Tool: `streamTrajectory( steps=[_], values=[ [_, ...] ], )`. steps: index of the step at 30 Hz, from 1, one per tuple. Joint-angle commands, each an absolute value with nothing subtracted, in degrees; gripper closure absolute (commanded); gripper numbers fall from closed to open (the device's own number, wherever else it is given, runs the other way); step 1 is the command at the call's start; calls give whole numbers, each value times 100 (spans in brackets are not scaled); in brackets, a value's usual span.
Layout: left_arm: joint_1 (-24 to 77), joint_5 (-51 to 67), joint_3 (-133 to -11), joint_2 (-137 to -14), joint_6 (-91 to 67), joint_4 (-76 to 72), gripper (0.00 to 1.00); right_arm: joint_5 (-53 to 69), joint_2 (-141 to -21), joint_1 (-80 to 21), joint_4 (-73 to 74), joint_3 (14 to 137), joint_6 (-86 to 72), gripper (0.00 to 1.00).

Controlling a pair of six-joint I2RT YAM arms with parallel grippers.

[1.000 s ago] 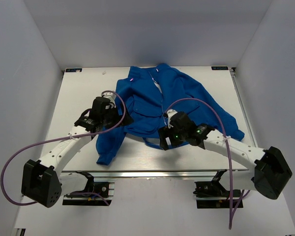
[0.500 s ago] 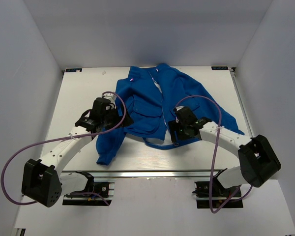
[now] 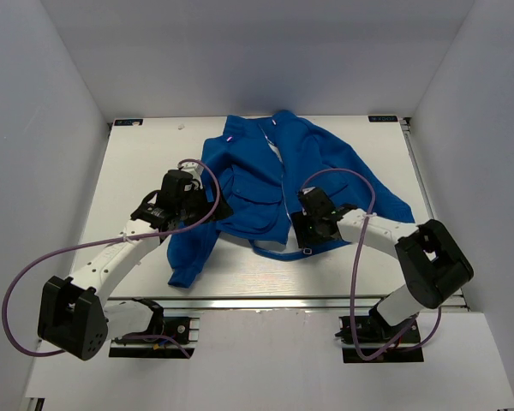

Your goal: Zip up the jacket

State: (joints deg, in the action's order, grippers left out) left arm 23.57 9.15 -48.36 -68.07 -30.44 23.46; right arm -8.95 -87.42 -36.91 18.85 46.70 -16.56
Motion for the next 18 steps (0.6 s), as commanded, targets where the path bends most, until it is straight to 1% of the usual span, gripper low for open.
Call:
streamTrajectory(
  steps=[1, 3, 8, 9, 10, 11, 13, 14, 15, 17, 18],
  values=[
    [2320, 993, -4825, -6741, -2997, 2250, 2, -1159, -8894, -3691, 1626, 4667, -1845, 36],
    [2320, 993, -4816, -6724, -2997, 2259, 2, -1291, -8956, -3700, 1617, 4667, -1959, 40],
    [2320, 984, -4816, -6689, -2997, 2250, 2, -1696, -9053, -3691, 1810, 4781, -2144, 44],
    [2320, 976, -4825, -6697, -2997, 2250, 2, -1705, -9018, -3700, 1837, 4799, -2153, 48],
    [2320, 976, -4816, -6697, -2997, 2250, 2, -1722, -8913, -3700, 1872, 4808, -2162, 50],
    [2320, 976, -4816, -6697, -2997, 2241, 2, -1723, -8834, -3700, 1950, 4834, -2153, 54],
    [2320, 1019, -4808, -6723, -2997, 2215, 2, -1732, -8589, -3700, 2021, 4843, -2110, 60],
    [2320, 1028, -4816, -6732, -2997, 2206, 2, -1688, -8500, -3700, 2108, 4843, -2083, 62],
    [2320, 1046, -4808, -6741, -2997, 2189, 2, -1609, -8412, -3700, 2153, 4851, -2066, 68],
    [2320, 1055, -4799, -6759, -2997, 2171, 2, -1477, -8166, -3700, 2328, 4834, -1978, 74],
    [2320, 1072, -4790, -6776, -2997, 2153, 2, -1381, -8095, -3700, 2390, 4834, -1960, 76]
  ],
)
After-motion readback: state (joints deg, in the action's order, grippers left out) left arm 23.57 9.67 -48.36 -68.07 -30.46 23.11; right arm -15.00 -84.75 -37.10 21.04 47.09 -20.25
